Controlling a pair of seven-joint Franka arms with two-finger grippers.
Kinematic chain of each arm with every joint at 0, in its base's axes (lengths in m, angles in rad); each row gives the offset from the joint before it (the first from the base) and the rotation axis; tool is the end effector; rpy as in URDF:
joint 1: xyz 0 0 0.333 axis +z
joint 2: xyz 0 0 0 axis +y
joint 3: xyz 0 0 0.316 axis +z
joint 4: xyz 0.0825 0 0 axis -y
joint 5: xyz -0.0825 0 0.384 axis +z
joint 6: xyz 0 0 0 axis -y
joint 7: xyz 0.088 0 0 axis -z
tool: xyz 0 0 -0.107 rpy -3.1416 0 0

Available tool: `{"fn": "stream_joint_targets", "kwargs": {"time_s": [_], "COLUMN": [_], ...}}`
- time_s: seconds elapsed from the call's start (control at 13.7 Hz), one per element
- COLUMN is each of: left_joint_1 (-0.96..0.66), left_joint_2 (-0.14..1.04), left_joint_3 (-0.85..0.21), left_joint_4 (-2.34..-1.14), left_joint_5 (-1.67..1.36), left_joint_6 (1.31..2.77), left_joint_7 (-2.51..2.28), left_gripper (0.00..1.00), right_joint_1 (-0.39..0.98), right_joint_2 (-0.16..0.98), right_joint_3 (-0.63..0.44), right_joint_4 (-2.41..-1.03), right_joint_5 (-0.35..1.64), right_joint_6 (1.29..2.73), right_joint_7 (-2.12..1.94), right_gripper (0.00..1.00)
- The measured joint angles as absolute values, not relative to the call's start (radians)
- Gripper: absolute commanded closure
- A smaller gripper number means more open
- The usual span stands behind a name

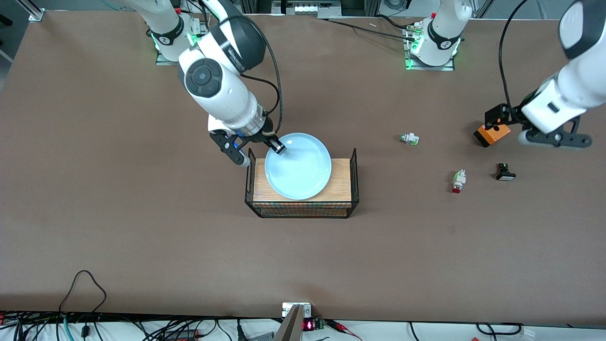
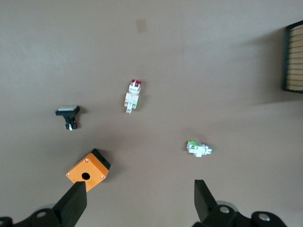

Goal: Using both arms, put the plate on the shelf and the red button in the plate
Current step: 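Release the plate and withdraw the right gripper while the left gripper grasps the button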

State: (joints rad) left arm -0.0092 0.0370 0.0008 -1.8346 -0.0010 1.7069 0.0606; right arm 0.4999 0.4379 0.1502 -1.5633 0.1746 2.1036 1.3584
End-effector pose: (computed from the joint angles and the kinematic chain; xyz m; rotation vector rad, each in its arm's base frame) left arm 0.5546 -0.0048 0.4908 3.1239 -0.1075 -0.2579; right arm 0.5533 0.4132 0.4055 -2.6949 1.1500 0.1870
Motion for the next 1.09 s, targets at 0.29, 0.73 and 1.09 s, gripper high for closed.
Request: {"fn": "stream_joint_targets", "kwargs": {"time_s": [0.29,0.73,1.09], "left_joint_1": [0.051,0.053,0.053], "left_joint_2": [0.232,0.439,0.503], "left_joint_3": [0.004,0.0,0.0], "left_joint_4": [-1.837,-1.842,-1.975], "left_joint_5": [0.036,0.07,0.071], "left_joint_6": [1.817,2.05,2.337], "left_joint_7": [0.09,0.161,0.235], "left_gripper": [0.0,0.0,0.07], "right_joint_1": [0.555,0.559,0.559], "right_joint_2": [0.471,0.481,0.421], "right_joint_3": [0.086,0.046,0.027], "right_joint_4": [-1.564,-1.568,-1.536], "right_joint_5": [0.172,0.171,0.165], "right_joint_6": [2.127,2.141,2.135], "right_joint_7": [1.353,1.275,1.252], "right_gripper": [0.91,0.0,0.0]}}
